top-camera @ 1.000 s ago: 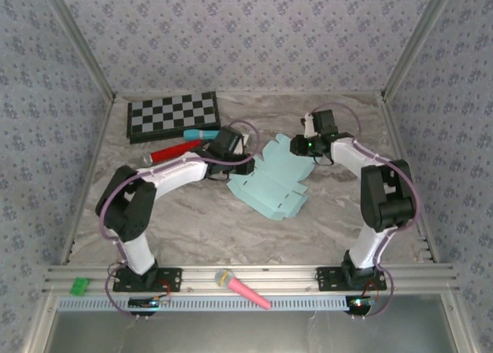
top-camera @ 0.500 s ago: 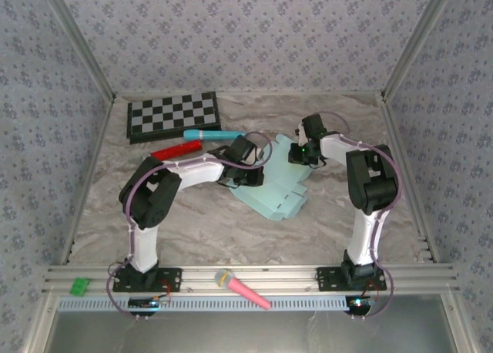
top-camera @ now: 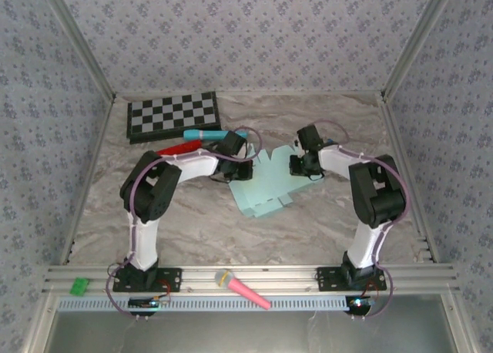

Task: Fold the paper box

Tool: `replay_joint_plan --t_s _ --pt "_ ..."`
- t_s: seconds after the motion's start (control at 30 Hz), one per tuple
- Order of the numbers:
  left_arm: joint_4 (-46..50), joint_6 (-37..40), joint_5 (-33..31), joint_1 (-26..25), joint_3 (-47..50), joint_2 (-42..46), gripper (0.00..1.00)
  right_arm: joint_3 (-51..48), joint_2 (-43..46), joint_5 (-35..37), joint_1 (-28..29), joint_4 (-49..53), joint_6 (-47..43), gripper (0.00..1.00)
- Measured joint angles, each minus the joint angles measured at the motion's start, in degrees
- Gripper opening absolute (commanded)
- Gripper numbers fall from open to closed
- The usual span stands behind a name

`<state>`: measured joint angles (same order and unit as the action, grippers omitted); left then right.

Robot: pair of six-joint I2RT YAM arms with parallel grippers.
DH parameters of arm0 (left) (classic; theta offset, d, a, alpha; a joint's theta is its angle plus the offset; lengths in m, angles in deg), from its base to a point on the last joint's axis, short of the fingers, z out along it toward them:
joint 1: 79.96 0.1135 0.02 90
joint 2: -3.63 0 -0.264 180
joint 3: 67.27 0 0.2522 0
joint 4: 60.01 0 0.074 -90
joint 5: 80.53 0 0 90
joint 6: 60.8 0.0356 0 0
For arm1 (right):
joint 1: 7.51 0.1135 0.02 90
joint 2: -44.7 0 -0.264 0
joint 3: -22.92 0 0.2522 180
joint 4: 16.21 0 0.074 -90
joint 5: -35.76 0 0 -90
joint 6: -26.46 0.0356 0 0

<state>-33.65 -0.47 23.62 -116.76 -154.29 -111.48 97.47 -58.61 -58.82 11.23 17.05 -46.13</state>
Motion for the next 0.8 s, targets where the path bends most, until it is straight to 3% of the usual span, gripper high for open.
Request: replay_joint_plan --t_s 0.17,0.47,0.63,0.8 --pt "2.86 2.89 -0.48 1.51 -7.63 -4.66 0.07 -6.16 5.25 3.02 4.63 -0.04 2.56 0.18" --pt "6.19 5.79 0.55 2.12 -21.73 -13.53 0.13 -11.52 9.07 0.76 11.93 -4.2 5.33 0.2" --pt "8.98 6.54 2.64 1.9 -24.79 -14.62 0.27 -11.52 9.46 -1.36 15.08 -5.09 6.16 0.2" --pt "11.45 7.56 3.1 1.18 -23.76 -12.55 0.42 -11.15 12.52 -2.32 12.5 -4.83 6.29 0.2"
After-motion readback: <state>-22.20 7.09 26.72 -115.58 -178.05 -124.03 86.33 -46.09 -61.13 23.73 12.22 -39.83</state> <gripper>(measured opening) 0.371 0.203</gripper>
